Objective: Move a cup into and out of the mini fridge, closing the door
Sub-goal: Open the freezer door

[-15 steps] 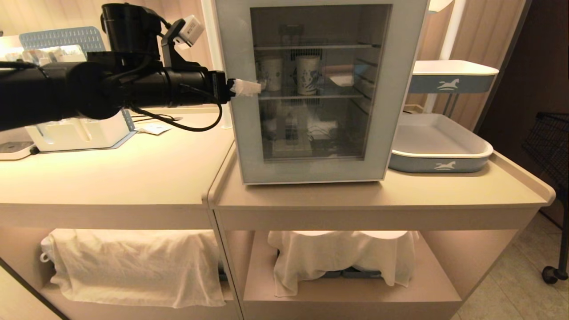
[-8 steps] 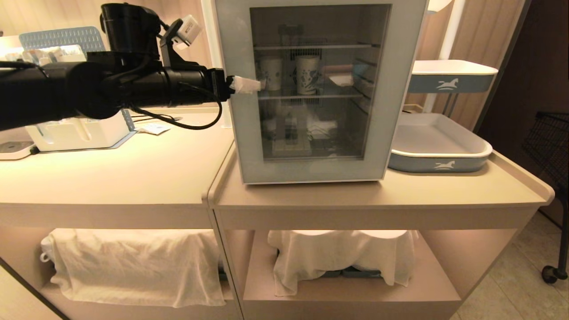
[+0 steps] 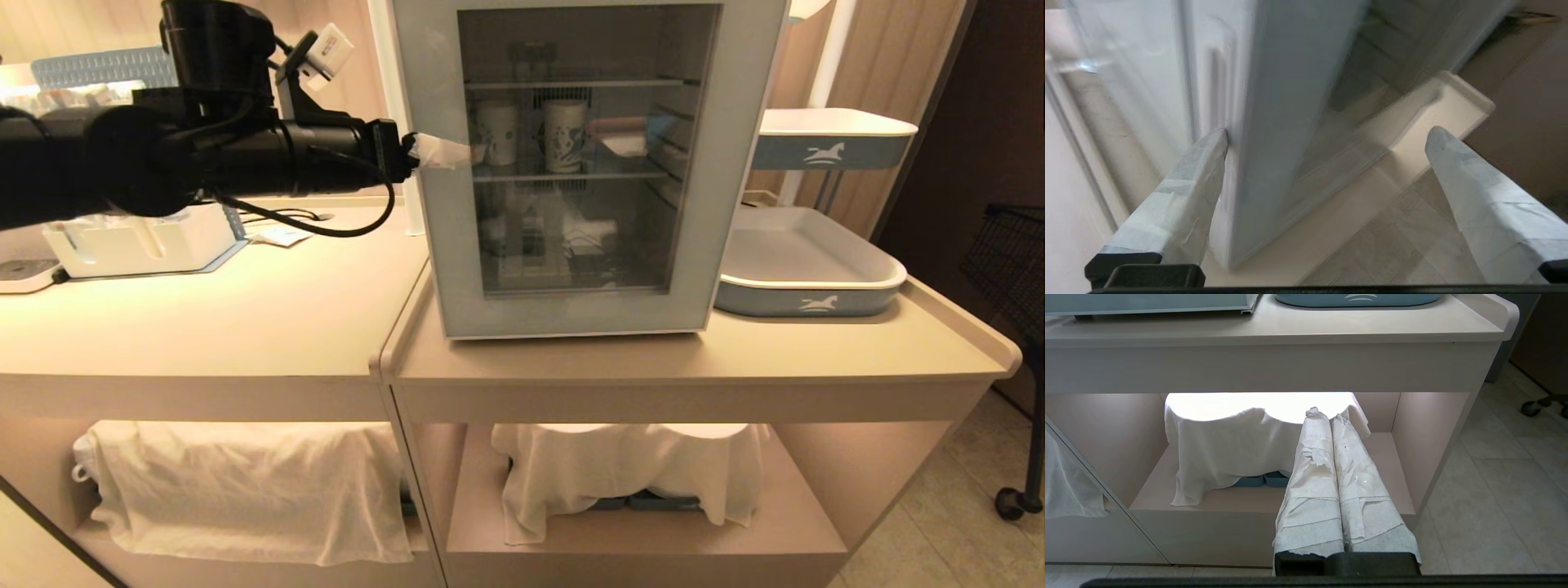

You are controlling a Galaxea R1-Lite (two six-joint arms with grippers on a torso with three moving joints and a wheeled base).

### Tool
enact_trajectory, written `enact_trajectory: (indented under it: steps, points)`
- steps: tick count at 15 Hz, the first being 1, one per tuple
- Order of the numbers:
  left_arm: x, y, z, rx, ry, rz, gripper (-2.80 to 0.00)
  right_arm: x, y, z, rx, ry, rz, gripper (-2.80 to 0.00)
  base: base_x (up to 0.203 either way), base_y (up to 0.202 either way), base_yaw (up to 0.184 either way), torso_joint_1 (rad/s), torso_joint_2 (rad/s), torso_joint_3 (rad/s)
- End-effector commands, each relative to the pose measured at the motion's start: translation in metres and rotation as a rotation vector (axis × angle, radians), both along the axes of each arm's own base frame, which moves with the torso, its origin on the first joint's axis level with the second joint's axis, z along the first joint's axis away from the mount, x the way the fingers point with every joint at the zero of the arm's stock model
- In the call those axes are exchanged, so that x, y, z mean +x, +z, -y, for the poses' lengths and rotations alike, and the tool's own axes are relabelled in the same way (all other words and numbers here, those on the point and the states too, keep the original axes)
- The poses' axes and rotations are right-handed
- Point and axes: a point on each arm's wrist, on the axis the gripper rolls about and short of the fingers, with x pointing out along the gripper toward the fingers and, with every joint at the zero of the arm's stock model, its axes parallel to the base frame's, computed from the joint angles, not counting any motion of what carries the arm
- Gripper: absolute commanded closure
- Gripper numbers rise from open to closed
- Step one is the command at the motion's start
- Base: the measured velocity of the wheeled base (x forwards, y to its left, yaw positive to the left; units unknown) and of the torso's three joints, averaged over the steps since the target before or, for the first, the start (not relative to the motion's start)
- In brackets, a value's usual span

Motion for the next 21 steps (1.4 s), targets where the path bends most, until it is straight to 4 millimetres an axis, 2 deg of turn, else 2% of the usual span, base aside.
enact_trajectory:
  steps: [1,7,13,21]
  points:
    - [-0.014,0.009,-0.003,-0.009,-0.025,0.016,-2.8,0.0,0.0,0.0,-0.001,0.001,-0.001,0.0,0.0,0.0,0.0,0.0,0.0,0.0]
    - [-0.03,0.008,-0.006,0.002,-0.059,0.01,-2.8,0.0,0.0,0.0,-0.001,0.001,-0.002,0.0,0.0,0.0,0.0,0.0,0.0,0.0]
    - [-0.018,-0.005,-0.033,0.111,0.021,0.063,-2.8,0.0,0.0,0.0,-0.001,0.001,-0.001,0.0,0.0,0.0,0.0,0.0,0.0,0.0]
    - [-0.008,-0.004,-0.035,0.095,0.031,0.066,-2.8,0.0,0.0,0.0,-0.001,0.001,-0.001,0.0,0.0,0.0,0.0,0.0,0.0,0.0]
